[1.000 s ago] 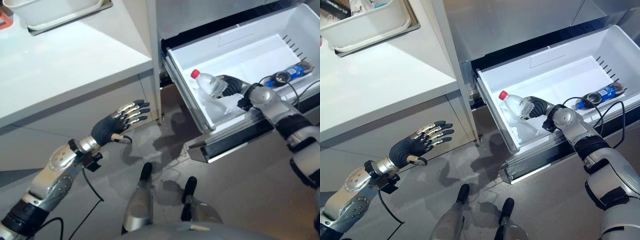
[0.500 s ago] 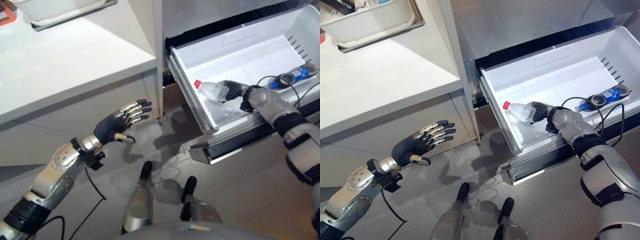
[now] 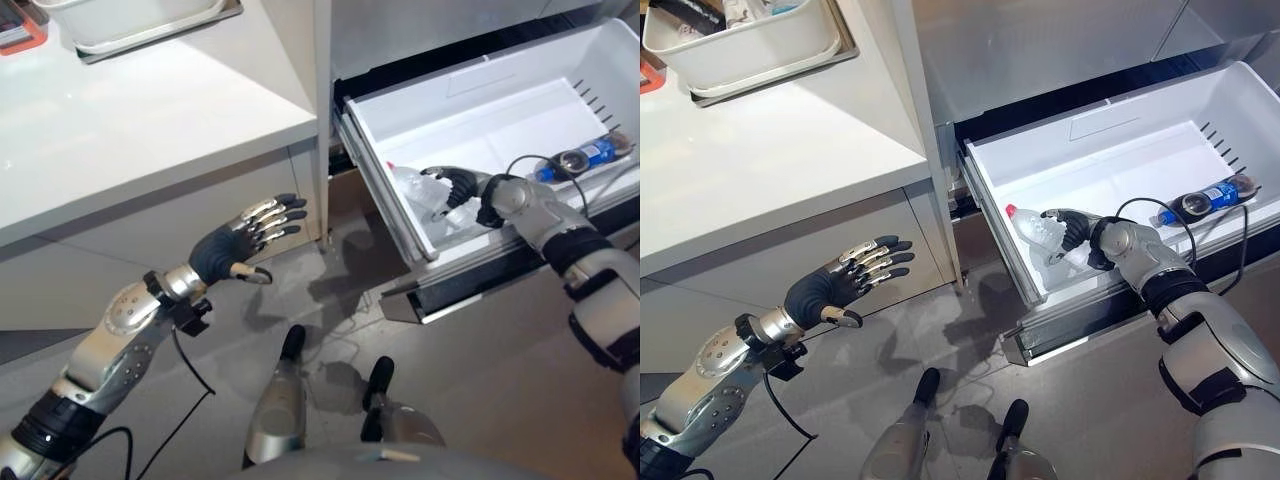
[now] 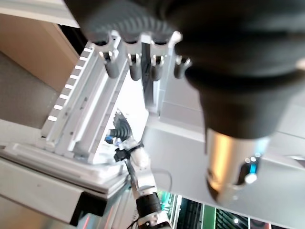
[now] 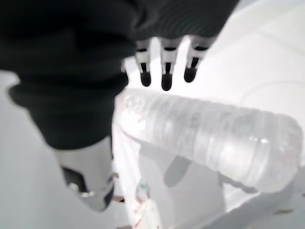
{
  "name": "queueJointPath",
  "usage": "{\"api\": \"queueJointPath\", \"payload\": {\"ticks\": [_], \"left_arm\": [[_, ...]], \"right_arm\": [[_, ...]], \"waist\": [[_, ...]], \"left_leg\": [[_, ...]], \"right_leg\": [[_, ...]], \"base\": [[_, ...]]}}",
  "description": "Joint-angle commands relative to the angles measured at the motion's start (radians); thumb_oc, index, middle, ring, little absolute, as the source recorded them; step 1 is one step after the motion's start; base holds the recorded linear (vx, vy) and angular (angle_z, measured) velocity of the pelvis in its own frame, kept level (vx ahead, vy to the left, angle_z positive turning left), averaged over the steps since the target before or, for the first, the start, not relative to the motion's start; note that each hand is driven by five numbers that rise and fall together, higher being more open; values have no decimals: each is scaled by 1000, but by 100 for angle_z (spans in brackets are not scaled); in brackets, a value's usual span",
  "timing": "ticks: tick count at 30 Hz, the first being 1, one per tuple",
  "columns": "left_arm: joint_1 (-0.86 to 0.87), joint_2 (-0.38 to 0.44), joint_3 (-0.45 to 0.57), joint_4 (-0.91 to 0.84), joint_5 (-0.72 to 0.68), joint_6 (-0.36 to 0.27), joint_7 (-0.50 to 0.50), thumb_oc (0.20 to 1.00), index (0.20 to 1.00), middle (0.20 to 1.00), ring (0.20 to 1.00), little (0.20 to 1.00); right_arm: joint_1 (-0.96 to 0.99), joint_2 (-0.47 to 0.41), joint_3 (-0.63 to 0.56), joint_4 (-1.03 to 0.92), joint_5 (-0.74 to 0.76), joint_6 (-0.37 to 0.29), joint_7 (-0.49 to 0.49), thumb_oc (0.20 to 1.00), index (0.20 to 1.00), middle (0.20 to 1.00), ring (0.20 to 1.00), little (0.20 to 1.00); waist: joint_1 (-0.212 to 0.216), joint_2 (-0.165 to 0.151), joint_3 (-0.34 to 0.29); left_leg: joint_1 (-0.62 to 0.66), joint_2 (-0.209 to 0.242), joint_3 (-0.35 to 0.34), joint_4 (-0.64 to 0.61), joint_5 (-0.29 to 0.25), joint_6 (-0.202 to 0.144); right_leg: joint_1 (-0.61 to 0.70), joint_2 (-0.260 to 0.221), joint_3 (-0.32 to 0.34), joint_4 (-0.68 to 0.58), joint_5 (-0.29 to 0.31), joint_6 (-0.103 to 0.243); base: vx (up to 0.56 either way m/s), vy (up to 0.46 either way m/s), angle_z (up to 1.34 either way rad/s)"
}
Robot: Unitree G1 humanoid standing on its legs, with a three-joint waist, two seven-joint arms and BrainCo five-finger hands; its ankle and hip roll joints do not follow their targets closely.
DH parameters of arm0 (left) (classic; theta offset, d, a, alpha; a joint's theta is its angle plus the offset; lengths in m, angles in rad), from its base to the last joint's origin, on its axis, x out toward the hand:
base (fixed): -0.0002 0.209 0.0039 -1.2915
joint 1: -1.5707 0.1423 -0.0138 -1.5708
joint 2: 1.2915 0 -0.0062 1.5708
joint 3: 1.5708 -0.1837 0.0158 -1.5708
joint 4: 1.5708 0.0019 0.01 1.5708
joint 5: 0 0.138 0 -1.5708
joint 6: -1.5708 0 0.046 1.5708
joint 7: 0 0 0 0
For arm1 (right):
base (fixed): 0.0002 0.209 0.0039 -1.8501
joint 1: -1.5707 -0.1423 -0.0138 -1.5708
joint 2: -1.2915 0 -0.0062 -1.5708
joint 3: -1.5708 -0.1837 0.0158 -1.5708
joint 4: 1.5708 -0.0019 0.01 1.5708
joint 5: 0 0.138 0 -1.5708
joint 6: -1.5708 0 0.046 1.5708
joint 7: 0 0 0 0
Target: Take the drinks into the refrigerator
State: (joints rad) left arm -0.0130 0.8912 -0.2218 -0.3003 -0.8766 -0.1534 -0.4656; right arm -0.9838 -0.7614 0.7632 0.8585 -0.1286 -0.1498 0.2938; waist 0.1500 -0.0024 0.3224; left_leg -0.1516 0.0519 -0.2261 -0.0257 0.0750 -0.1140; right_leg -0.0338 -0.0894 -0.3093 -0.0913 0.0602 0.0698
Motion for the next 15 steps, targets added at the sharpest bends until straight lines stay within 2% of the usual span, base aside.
{"api": "queueJointPath", "payload": {"ticks": [1,5,6,7,8,9,12,13,15], "left_arm": [[10,-8,24,-104,9,-42,-27,1000,1000,1000,1000,1000],[28,7,51,-102,4,-36,-37,1000,1000,1000,1000,1000],[37,5,58,-96,3,-37,-37,1000,1000,1000,1000,1000],[43,4,67,-97,1,-34,-39,1000,1000,1000,1000,1000],[68,8,91,-97,4,-36,-43,1000,1000,1000,1000,1000],[68,10,90,-98,4,-35,-43,1000,1000,1000,1000,1000],[128,0,146,-96,8,-33,-47,1000,1000,1000,1000,1000],[157,-9,174,-95,15,-34,-49,1000,1000,1000,1000,1000],[212,-15,222,-96,19,-33,-56,1000,1000,1000,1000,1000]], "right_arm": [[-56,-59,54,-77,20,-41,-7,1000,1000,1000,1000,1000],[-100,-178,63,-193,30,-58,0,1000,1000,1000,1000,1000],[-124,-239,53,-239,44,-66,-10,1000,1000,1000,1000,1000],[-108,-268,33,-263,59,-78,-21,1000,1000,1000,1000,1000],[-91,-364,-27,-334,88,-91,-48,1000,1000,1000,1000,1000],[-82,-367,-35,-339,88,-89,-48,1000,1000,1000,1000,1000],[91,-521,-239,-480,91,-117,-91,1000,1000,1000,1000,1000],[205,-562,-351,-533,89,-129,-107,1000,1000,1000,1000,1000],[407,-581,-515,-558,76,-148,-117,1000,1000,1000,1000,1000]], "waist": [[-28,-33,-11],[-38,-52,-37],[-43,-59,-43],[-48,-63,-51],[-61,-70,-66],[-59,-71,-66],[-87,-76,-87],[-104,-77,-96],[-130,-76,-110]], "left_leg": [[71,-71,21,-16,-63,95],[90,-74,30,-7,-76,95],[96,-74,33,-3,-80,95],[99,-76,35,0,-84,96],[107,-77,39,3,-90,96],[107,-77,39,3,-90,96],[118,-79,52,5,-100,99],[122,-78,59,5,-104,100],[130,-78,73,3,-111,104]], "right_leg": [[-33,17,5,133,-122,-18],[-2,17,11,118,-118,-17],[8,16,12,114,-117,-16],[12,15,12,112,-116,-14],[25,16,14,104,-114,-12],[26,16,14,103,-114,-12],[42,16,26,88,-108,-6],[44,16,30,85,-104,-3],[46,16,43,78,-99,3]], "base": [[0,0,0],[0,0,0],[0,0,0],[18,41,1],[0,0,0],[27,41,3],[19,66,2],[25,64,-8],[43,61,-17]]}}
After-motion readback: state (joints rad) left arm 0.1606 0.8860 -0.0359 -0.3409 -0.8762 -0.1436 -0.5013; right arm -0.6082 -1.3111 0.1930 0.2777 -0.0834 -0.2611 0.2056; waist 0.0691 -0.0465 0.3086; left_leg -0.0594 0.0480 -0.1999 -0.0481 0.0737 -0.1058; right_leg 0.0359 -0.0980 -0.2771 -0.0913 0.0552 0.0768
